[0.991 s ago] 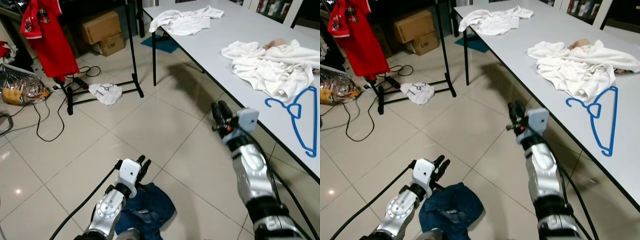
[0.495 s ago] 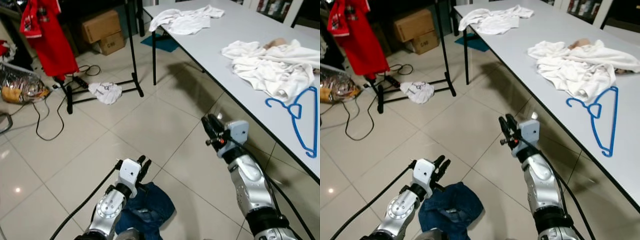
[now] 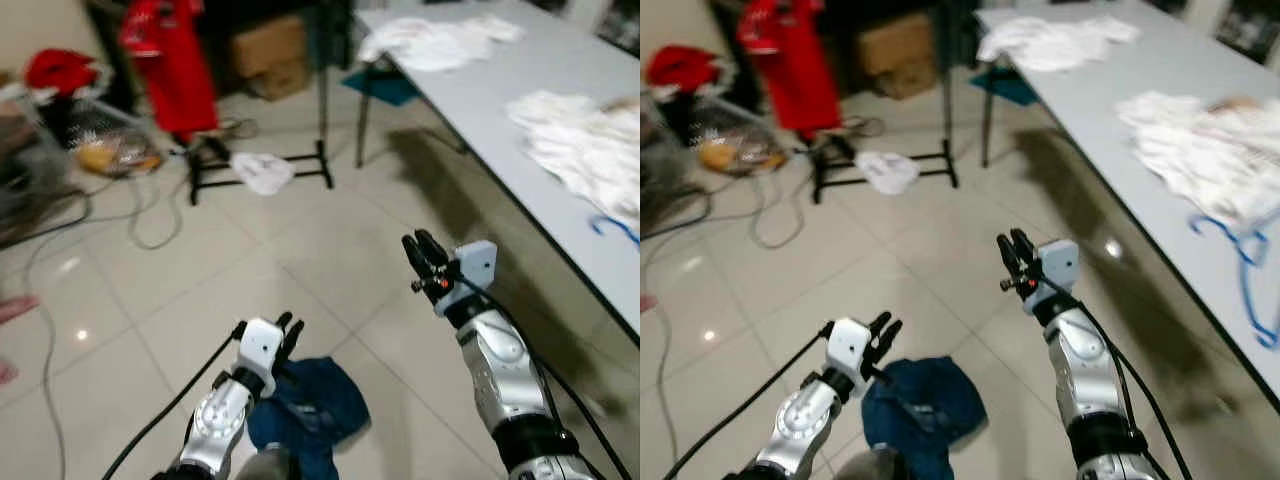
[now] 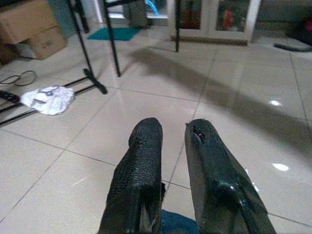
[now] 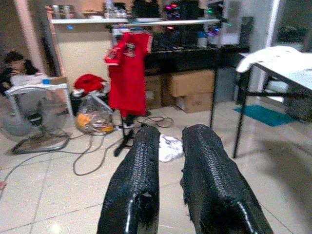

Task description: Hang hanger

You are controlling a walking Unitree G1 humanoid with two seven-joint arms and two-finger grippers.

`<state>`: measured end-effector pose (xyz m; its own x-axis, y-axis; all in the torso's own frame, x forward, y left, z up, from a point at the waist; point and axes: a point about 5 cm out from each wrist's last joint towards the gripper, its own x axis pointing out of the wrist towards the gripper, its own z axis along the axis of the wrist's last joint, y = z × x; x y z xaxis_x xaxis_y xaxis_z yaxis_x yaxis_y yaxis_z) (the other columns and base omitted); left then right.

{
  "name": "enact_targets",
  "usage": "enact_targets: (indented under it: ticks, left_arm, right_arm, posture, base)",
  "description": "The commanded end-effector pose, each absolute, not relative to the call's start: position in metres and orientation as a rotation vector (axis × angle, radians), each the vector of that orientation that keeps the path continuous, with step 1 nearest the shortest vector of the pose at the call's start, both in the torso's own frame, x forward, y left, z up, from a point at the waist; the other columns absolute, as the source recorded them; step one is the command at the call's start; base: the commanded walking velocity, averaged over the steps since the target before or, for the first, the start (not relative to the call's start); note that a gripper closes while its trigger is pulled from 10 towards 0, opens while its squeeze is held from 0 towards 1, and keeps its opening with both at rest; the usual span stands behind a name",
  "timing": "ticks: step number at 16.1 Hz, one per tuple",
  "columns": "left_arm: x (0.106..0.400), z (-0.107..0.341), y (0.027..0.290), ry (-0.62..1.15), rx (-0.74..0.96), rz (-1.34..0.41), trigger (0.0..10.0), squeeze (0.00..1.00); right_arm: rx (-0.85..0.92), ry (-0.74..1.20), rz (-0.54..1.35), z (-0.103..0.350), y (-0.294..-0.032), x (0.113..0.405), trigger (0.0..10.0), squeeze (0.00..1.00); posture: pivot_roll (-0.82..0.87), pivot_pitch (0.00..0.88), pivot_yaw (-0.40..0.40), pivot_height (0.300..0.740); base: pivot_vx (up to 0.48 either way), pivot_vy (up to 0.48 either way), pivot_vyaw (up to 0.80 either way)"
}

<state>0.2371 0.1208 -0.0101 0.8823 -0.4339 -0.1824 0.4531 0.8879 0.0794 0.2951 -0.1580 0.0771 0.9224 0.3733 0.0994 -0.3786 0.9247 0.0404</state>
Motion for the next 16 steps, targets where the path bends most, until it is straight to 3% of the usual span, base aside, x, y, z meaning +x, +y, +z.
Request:
enact_targets:
  ticks: [1, 6, 16]
  left_arm:
    - [0.238, -0.010, 0.125, 0.164, 0.127, -0.459, 10.0, 0.00]
    - [0.238, -0.010, 0.125, 0.165, 0.129, -0.462, 10.0, 0.00]
    - [0.240, -0.008, 0.124, 0.163, 0.115, -0.461, 10.0, 0.00]
  right_arm:
    - [0.048, -0.093, 0.409, 0.079, -0.153, 0.296, 10.0, 0.00]
    - [0.044, -0.090, 0.407, 0.079, -0.153, 0.296, 10.0, 0.00]
    - [-0.004, -0.020, 0.281, 0.066, -0.164, 0.300, 10.0, 0.00]
  posture:
    - [-0.09, 0.028, 0.070, 0.740]
    - [-0.09, 0.028, 0.072, 0.740]
    - [-0.08, 0.025, 0.069, 0.740]
  base:
    - [0.000, 0.000, 0.80]
    - [0.000, 0.000, 0.80]
    - [0.000, 0.000, 0.00]
